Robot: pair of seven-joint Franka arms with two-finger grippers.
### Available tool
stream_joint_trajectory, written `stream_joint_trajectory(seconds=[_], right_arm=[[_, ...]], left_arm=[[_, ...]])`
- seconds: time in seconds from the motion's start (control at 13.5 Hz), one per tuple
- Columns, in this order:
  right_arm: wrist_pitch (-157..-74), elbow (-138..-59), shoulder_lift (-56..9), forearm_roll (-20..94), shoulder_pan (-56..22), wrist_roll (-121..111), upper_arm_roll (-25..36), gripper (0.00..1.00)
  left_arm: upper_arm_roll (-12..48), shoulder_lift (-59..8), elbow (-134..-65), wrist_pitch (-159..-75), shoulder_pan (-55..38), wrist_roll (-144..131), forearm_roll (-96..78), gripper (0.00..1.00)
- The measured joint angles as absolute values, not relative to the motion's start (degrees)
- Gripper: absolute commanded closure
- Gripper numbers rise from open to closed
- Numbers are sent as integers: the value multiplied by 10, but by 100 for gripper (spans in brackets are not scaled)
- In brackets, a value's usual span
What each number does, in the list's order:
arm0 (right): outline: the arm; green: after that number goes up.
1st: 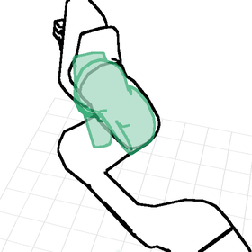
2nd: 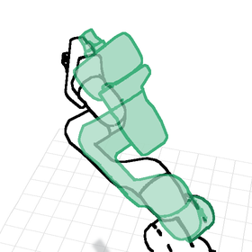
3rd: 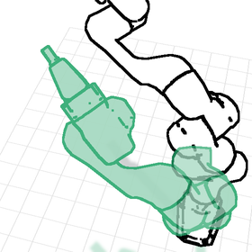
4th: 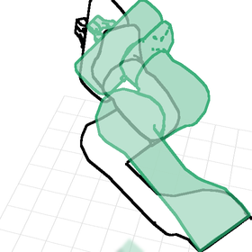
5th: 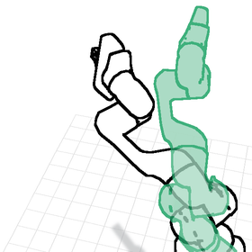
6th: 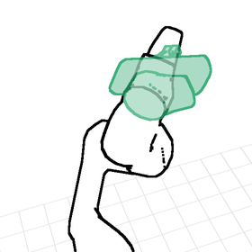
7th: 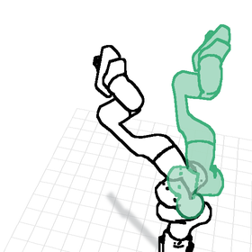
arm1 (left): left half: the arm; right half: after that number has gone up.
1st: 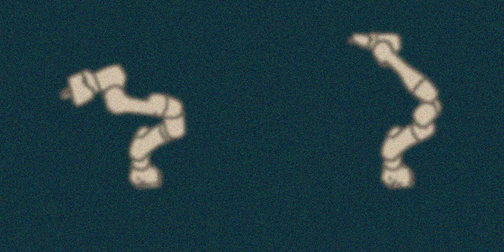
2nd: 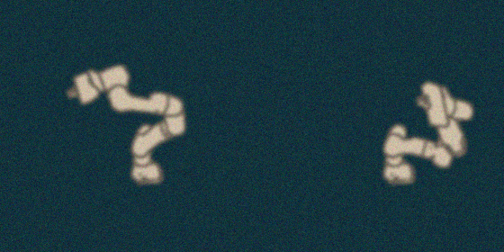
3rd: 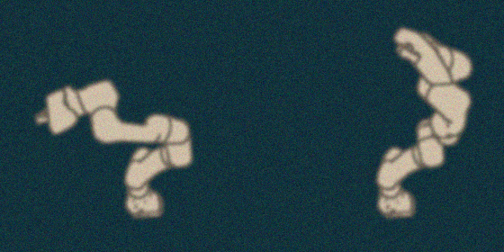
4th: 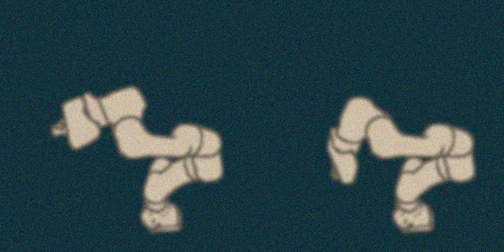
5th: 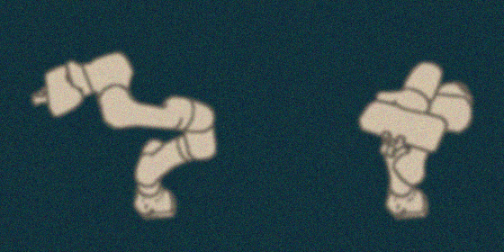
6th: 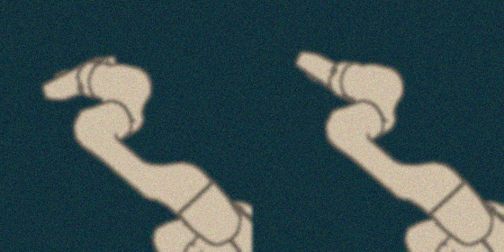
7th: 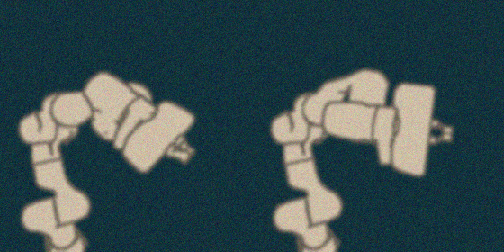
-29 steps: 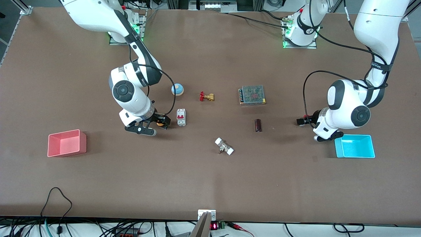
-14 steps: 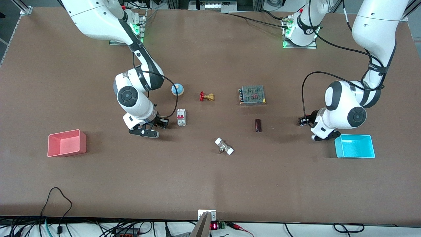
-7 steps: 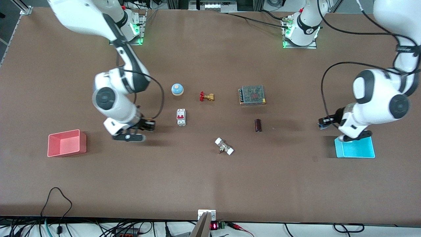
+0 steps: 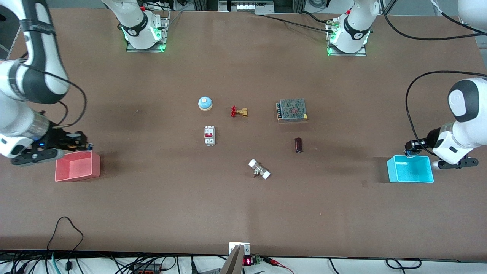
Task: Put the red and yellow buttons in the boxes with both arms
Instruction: 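Carry the yellow button to the pink box while the left gripper carries red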
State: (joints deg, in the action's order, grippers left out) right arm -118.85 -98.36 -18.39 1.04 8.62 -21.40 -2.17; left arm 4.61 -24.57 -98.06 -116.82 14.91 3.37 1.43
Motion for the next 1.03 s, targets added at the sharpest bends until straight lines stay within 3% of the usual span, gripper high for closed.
stream_joint_trajectory(seconds=[0.66,1.03], right_arm=[[-1281,-944,-278,6,135,-333,-23,66],[-1314,-918,-332,1,147,-341,-23,66]], left_arm=[[45,-390,-855,-1171,185,110,15,67],[46,-429,-841,-1171,185,114,15,66]])
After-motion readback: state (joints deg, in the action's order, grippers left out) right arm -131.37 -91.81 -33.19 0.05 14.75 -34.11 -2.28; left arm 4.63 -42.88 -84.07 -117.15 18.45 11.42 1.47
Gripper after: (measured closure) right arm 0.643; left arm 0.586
